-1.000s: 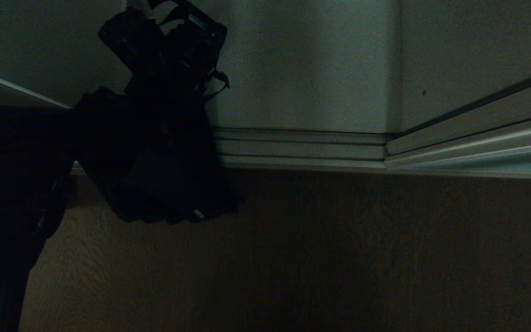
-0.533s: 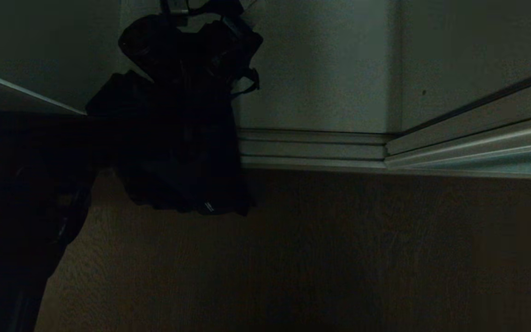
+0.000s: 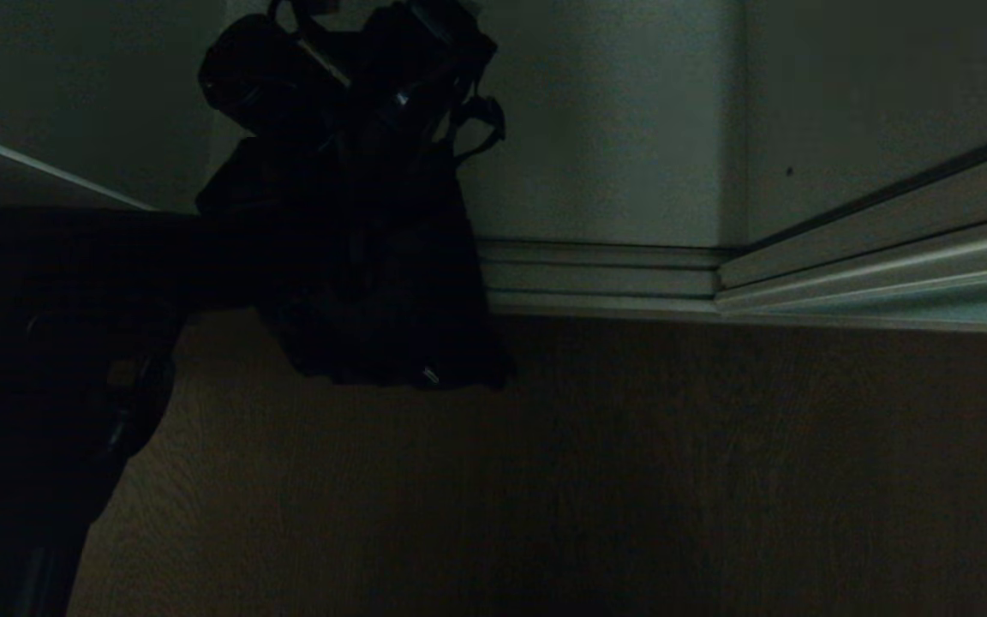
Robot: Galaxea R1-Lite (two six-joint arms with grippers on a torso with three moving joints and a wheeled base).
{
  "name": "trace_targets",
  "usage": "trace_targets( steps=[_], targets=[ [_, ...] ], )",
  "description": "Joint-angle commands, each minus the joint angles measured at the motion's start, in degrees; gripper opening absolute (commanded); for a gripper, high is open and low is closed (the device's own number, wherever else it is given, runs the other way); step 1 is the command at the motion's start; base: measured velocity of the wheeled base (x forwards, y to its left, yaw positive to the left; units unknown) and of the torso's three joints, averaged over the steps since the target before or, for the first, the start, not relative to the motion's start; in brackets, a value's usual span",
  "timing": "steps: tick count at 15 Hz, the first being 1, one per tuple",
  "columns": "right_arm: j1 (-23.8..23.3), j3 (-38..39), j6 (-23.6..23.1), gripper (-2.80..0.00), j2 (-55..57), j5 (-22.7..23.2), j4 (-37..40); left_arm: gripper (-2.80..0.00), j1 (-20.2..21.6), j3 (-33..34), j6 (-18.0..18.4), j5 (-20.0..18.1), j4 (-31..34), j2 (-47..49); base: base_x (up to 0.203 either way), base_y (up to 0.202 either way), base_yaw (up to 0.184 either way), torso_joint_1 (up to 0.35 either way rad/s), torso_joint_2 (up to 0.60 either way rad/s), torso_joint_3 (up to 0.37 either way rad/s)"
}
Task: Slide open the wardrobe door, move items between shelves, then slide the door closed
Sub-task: Place the bag on the lower shelf
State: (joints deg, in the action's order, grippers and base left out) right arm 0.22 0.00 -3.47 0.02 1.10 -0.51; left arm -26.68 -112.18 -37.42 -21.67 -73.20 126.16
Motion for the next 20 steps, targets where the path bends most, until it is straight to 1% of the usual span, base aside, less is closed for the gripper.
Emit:
trace_targets(
  steps=[1,3,6,8,10,13,14,16,18,19,20],
  targets=[
    [-0.03,0.0,-0.04,-2.8,-0.16,0.04,-0.02,-2.8,1.26,0.03,0.12,2.47,-3.92,-0.19,0.0,0.0,0.0,0.0,0.0,0.0],
    [0.04,0.0,-0.04,-2.8,-0.2,0.04,-0.02,-2.8,2.51,0.03,-0.11,4.43,-5.46,-0.65,0.0,0.0,0.0,0.0,0.0,0.0],
    [0.04,0.0,-0.04,-2.8,-0.13,0.04,-0.02,-2.8,4.92,0.03,-0.17,5.04,-5.63,-0.95,0.0,0.0,0.0,0.0,0.0,0.0],
    [0.04,0.0,-0.04,-2.8,-0.11,0.04,-0.02,-2.8,7.78,0.03,-0.3,6.2,-5.89,-1.66,0.0,0.0,0.0,0.0,0.0,0.0],
    [0.04,0.0,-0.04,-2.8,-0.2,0.04,-0.02,-2.8,10.09,-0.05,-0.14,5.81,-7.22,-1.96,0.0,0.0,0.0,0.0,0.0,0.0],
    [0.04,0.0,-0.04,-2.8,-0.18,0.04,-0.02,-2.8,11.56,0.03,-0.9,6.46,-6.57,-2.22,0.0,0.0,0.0,0.0,0.0,0.0],
    [0.04,0.0,-0.04,-2.8,-0.2,0.04,-0.02,-2.8,11.84,0.1,-0.97,6.47,-5.54,-0.86,0.0,0.0,0.0,0.0,0.0,0.0],
    [0.04,0.0,-0.04,-2.8,-0.11,0.04,-0.02,-2.8,12.05,0.05,-0.41,6.54,-1.11,2.47,0.0,0.0,0.0,0.0,0.0,0.0],
    [-0.04,0.0,-0.04,-2.8,-0.12,0.04,-0.02,-2.8,12.09,0.03,2.89,5.99,1.47,3.46,0.0,0.0,0.0,0.0,0.0,0.0],
    [0.04,0.0,-0.04,-2.8,-0.19,0.04,-0.02,-2.8,12.18,0.03,4.29,6.03,4.9,3.44,0.0,0.0,0.0,0.0,0.0,0.0],
    [0.04,0.0,-0.04,-2.8,-0.2,0.04,-0.02,-2.8,12.53,0.03,6.67,6.11,9.47,3.27,0.0,0.0,0.0,0.0,0.0,0.0]
  ],
)
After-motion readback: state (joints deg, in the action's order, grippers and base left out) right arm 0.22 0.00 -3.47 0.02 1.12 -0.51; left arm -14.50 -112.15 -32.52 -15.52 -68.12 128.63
